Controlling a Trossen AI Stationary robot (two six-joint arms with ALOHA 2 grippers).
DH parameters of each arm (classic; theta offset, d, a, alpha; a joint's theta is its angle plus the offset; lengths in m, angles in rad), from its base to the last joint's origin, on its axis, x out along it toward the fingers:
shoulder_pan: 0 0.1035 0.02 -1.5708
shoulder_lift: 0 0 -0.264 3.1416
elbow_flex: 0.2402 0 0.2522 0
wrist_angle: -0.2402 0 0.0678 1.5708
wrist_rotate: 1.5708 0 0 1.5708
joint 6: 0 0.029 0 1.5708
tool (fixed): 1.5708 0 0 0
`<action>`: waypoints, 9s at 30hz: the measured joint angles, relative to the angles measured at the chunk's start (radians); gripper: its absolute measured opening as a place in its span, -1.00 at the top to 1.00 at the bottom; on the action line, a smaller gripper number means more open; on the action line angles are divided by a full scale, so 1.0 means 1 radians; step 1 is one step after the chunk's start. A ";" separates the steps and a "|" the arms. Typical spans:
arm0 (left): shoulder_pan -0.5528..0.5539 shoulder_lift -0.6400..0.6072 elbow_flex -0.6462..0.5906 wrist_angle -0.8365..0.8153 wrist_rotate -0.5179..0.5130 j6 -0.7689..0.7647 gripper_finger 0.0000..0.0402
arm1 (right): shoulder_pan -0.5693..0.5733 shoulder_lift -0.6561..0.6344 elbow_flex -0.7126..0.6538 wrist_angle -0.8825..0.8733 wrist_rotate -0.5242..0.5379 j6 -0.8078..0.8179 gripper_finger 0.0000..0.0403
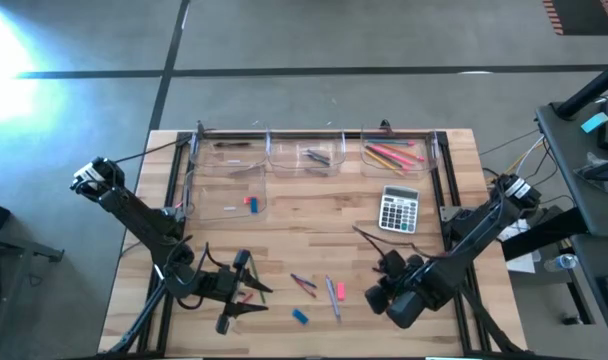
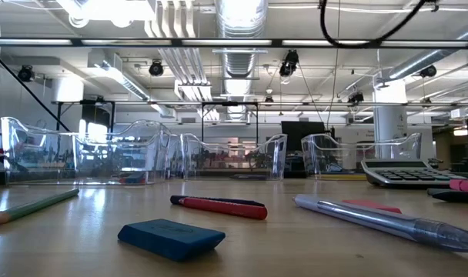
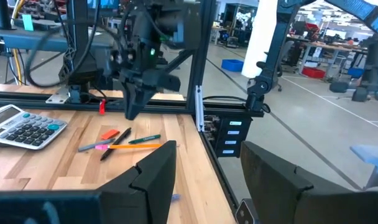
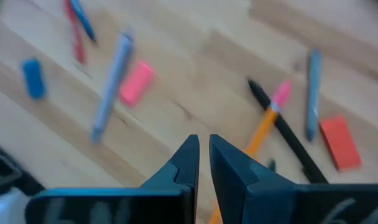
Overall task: Sort crayons/erasers/pens/pencils in bins
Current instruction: Put the orange pencil into the top right transparent bin
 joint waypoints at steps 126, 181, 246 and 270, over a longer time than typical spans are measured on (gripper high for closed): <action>-0.004 0.000 -0.003 -0.007 0.000 -0.022 0.17 | -0.004 0.142 -0.141 0.157 -0.163 0.023 -0.81; -0.004 0.000 -0.008 -0.006 0.000 -0.025 0.17 | -0.004 0.143 -0.224 0.222 -0.163 0.086 0.00; -0.004 0.000 -0.007 0.000 0.000 -0.024 0.17 | -0.506 0.067 0.243 -0.416 0.415 -1.111 0.91; -0.002 0.000 -0.013 -0.008 -0.002 0.044 0.17 | -1.319 -0.118 -0.137 0.211 0.243 -1.892 0.91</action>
